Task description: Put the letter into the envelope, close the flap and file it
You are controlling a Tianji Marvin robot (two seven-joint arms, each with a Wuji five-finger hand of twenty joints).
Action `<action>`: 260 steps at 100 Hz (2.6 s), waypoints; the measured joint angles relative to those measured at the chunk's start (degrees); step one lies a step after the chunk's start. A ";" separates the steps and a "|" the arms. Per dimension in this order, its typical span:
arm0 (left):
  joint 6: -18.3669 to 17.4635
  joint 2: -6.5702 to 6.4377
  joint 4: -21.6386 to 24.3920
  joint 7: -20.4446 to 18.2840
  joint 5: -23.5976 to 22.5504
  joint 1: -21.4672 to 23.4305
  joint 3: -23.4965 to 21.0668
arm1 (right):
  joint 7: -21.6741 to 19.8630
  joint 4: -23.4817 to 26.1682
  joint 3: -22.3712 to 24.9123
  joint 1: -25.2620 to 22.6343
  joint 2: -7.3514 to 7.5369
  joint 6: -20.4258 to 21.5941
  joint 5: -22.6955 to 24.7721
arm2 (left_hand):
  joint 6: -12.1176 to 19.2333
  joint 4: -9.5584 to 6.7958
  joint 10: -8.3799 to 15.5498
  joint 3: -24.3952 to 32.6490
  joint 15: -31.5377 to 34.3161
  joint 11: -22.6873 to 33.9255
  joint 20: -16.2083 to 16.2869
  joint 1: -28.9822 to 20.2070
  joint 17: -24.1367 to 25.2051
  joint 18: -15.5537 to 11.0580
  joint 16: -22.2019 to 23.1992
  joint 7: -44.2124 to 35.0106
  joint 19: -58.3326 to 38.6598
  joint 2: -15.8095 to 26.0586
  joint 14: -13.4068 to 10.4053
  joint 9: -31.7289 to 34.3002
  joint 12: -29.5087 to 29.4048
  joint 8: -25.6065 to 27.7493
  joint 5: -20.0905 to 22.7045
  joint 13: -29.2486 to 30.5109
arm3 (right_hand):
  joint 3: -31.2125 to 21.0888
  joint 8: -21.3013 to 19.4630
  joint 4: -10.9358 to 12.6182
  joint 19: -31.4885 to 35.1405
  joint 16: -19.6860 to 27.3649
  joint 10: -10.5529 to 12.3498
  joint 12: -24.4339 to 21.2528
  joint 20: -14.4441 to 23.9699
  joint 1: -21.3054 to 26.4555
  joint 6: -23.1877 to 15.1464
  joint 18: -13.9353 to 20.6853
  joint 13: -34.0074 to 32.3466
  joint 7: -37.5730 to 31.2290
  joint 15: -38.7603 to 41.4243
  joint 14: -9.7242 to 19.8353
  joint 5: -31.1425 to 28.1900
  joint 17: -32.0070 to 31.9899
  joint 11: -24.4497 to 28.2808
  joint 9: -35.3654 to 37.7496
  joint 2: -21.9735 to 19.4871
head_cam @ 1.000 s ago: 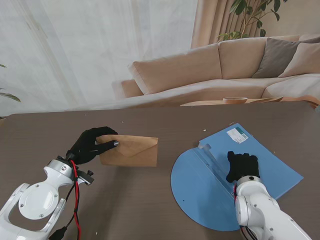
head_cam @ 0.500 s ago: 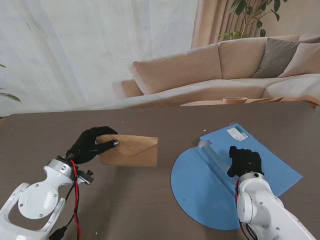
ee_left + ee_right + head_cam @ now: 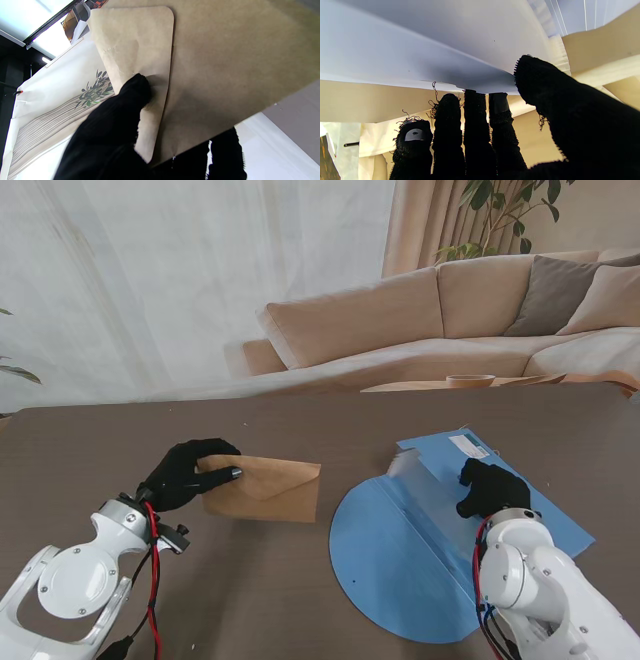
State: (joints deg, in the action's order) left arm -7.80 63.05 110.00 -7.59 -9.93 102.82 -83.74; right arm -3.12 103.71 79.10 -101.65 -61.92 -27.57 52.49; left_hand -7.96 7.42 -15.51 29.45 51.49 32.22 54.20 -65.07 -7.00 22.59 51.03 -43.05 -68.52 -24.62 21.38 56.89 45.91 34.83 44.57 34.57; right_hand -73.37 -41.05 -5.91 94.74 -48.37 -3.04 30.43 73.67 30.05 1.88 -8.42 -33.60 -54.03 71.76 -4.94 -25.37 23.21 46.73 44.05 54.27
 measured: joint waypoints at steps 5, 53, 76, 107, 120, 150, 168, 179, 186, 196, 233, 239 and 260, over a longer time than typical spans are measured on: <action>0.77 -0.11 0.32 -0.35 -0.16 0.08 0.33 | 0.00 0.62 0.15 -0.02 -0.10 -0.36 -1.21 | 0.00 0.00 0.00 0.00 0.01 0.01 0.00 0.00 0.00 0.00 0.00 0.00 -0.34 0.05 0.00 0.00 0.00 0.00 0.00 0.00 | 0.02 0.00 0.00 0.01 -0.42 -0.65 0.29 0.00 0.41 0.85 -0.05 0.00 -0.03 0.01 -0.23 0.00 0.00 0.00 -0.02 0.00; -5.15 -0.67 -0.11 2.46 -8.70 -1.54 7.58 | -1.35 5.26 -1.42 0.99 -0.40 -1.73 -5.34 | 0.00 0.00 0.00 0.00 0.01 0.01 0.01 -0.01 0.00 0.02 0.01 0.00 -0.41 0.10 0.02 -0.01 0.00 0.00 -0.02 -0.49 | 0.17 0.00 0.00 0.07 -1.35 -1.42 1.13 0.01 1.02 0.90 -0.82 -0.02 -0.07 0.03 -0.87 -0.02 0.00 0.00 -0.03 -0.75; -10.77 -0.59 -1.54 8.48 -15.93 -3.50 12.04 | -3.06 6.67 -2.38 2.63 -0.40 -3.97 -11.51 | 0.00 0.00 0.18 0.00 0.01 0.01 0.01 -0.01 -0.29 0.02 0.01 -0.01 -0.41 0.10 -0.17 -0.01 0.00 0.05 -0.03 -0.49 | 0.17 0.00 0.03 0.55 -2.12 -1.65 2.44 0.18 1.69 1.36 -0.84 -0.02 -0.07 0.57 -1.39 -0.03 0.00 0.00 -0.03 -0.78; -13.96 0.38 -4.44 17.10 -24.46 -7.35 18.07 | -2.86 8.95 -2.61 3.38 -0.96 -7.66 -20.63 | 0.00 0.00 0.77 0.00 -0.02 0.01 0.01 -0.01 -0.86 0.02 0.01 -0.01 -0.41 0.11 -0.88 -0.01 0.02 0.10 -0.07 -0.49 | 1.20 0.00 0.05 0.57 -3.41 -2.90 3.10 0.82 3.16 2.41 -1.01 -0.02 -0.07 0.71 -2.98 -0.03 -0.08 0.00 -0.03 -1.91; -15.12 0.92 -6.63 20.94 -26.10 -9.75 21.11 | -2.22 9.86 -2.61 2.97 -1.27 -8.03 -22.60 | 0.06 0.00 0.87 0.00 -0.07 0.01 0.01 -0.01 -0.91 -0.25 0.01 -0.02 -0.41 0.11 -1.23 -0.01 0.10 0.11 -0.08 -0.49 | 1.56 0.00 0.05 0.57 -4.06 -3.33 3.46 1.29 3.35 2.43 -1.54 -0.02 -0.07 0.81 -3.05 -0.03 -0.10 0.00 -0.03 -1.92; -14.89 1.88 -13.62 28.92 -34.58 -16.81 29.17 | -1.23 11.81 -2.20 1.28 -1.70 -8.45 -23.98 | 0.27 0.05 1.77 -0.45 -0.74 0.00 0.00 -0.01 -1.28 -1.00 0.76 -0.51 -0.41 0.16 -2.34 -0.06 0.75 0.06 -0.15 -0.49 | 1.59 0.00 0.05 0.57 -4.07 -3.68 3.59 1.85 3.47 2.43 -1.65 -0.02 -0.07 0.82 -3.67 -0.66 -0.10 0.00 -0.03 -2.33; -12.51 2.41 -17.52 32.95 -37.29 -20.12 33.48 | -1.12 12.23 -2.20 0.94 -1.78 -8.33 -24.05 | 0.81 0.05 2.55 -0.67 -0.92 0.01 -0.52 0.00 -1.28 -1.16 0.99 -2.06 -0.32 0.43 -2.74 -0.11 0.78 -0.04 -1.37 -0.50 | 1.59 0.00 0.05 0.57 -4.08 -3.68 3.61 1.96 3.51 2.44 -1.68 -0.02 -0.07 0.77 -3.68 -0.66 -0.10 0.00 -0.03 -2.33; -11.75 2.53 -19.32 34.02 -39.14 -22.04 35.65 | -1.09 12.23 -2.26 0.91 -1.79 -8.19 -24.04 | 1.04 0.05 2.98 -1.08 -1.38 0.01 -0.55 0.00 -1.23 -1.65 1.41 -2.62 -0.27 0.43 -3.01 -0.79 0.80 -0.08 -1.55 -0.53 | 1.59 0.00 0.05 0.57 -4.12 -3.68 3.62 1.97 3.51 2.44 -1.69 -0.02 -0.07 0.77 -3.70 -0.67 -0.10 0.00 -0.03 -2.34; -11.22 2.51 -20.18 34.76 -41.03 -23.25 37.02 | -1.09 12.23 -2.32 0.91 -1.79 -8.11 -24.03 | 1.17 0.05 3.03 -1.18 -1.40 0.01 -0.56 0.00 -1.04 -1.78 1.47 -2.67 0.17 0.44 -3.04 -0.79 0.81 -0.13 -1.55 -0.54 | 1.59 0.00 0.05 0.57 -4.15 -3.68 3.64 1.98 3.51 2.44 -1.70 -0.02 -0.07 0.77 -3.70 -0.66 -0.10 0.00 -0.03 -2.34; -10.55 2.51 -21.39 36.53 -43.50 -24.68 38.54 | -1.09 12.23 -2.32 0.92 -1.79 -8.06 -24.41 | 1.39 0.05 3.32 -1.44 -1.41 0.00 -0.57 0.00 -0.93 -1.87 1.49 -2.72 0.22 0.44 -3.39 -0.80 0.81 -0.15 -1.56 -0.54 | 1.59 -0.03 0.05 0.57 -4.15 -3.71 3.68 1.99 3.51 2.44 -1.70 -0.02 -0.07 0.77 -3.70 -0.66 -0.10 0.00 -0.03 -2.34; -16.48 2.13 -18.01 36.02 -44.02 -21.28 33.08 | -1.11 12.14 -2.30 1.17 -1.84 -8.06 -24.57 | 1.61 0.05 3.66 -1.82 -1.42 -0.01 -0.59 0.00 -0.91 -1.88 1.54 -3.13 0.23 0.46 -3.60 -0.81 0.86 -0.74 -1.57 -0.54 | 1.59 -0.04 0.06 0.58 -4.19 -3.73 3.97 2.04 3.57 2.44 -1.70 -0.02 -0.07 0.77 -3.71 -0.66 -0.10 0.00 -0.03 -2.35; -17.13 1.99 -17.33 36.26 -44.16 -20.92 32.63 | -1.11 12.14 -2.30 1.23 -1.84 -8.08 -24.63 | 1.62 0.05 3.68 -1.88 -1.42 -0.01 -0.59 0.00 -0.91 -1.88 1.56 -3.20 0.23 0.46 -3.61 -0.82 0.89 -0.74 -1.57 -0.54 | 1.59 -0.05 0.05 0.58 -4.19 -3.73 3.97 2.09 3.58 2.44 -1.71 -0.02 -0.07 0.77 -3.72 -0.66 -0.10 0.00 -0.03 -2.35; -18.20 1.94 -16.24 36.85 -44.27 -20.64 32.00 | -1.11 12.13 -2.29 1.43 -1.84 -8.11 -24.74 | 2.00 0.05 3.67 -2.43 -2.11 -0.02 -0.61 0.00 -0.75 -1.88 1.66 -3.30 0.27 0.54 -3.72 -1.41 1.52 -0.74 -1.57 -1.24 | 1.59 -0.05 0.06 0.59 -4.19 -3.73 3.98 2.16 3.80 2.45 -1.72 -0.02 -0.07 0.77 -3.91 -1.49 -0.08 0.00 -0.03 -2.35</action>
State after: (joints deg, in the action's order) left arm -26.00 64.99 93.76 29.25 -54.20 82.19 -51.74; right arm -4.23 115.84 76.81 -100.22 -63.76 -35.68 27.75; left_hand -5.96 7.48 -11.83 27.02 49.39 32.20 53.59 -65.07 -7.75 20.71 52.69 -46.34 -68.25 -24.08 17.67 55.49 47.43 34.08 42.99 33.33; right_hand -71.78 -41.10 -5.85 95.33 -52.56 -6.77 34.41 75.83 33.84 4.33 -10.14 -33.62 -54.10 72.54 -8.85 -26.86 23.12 46.73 44.01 51.92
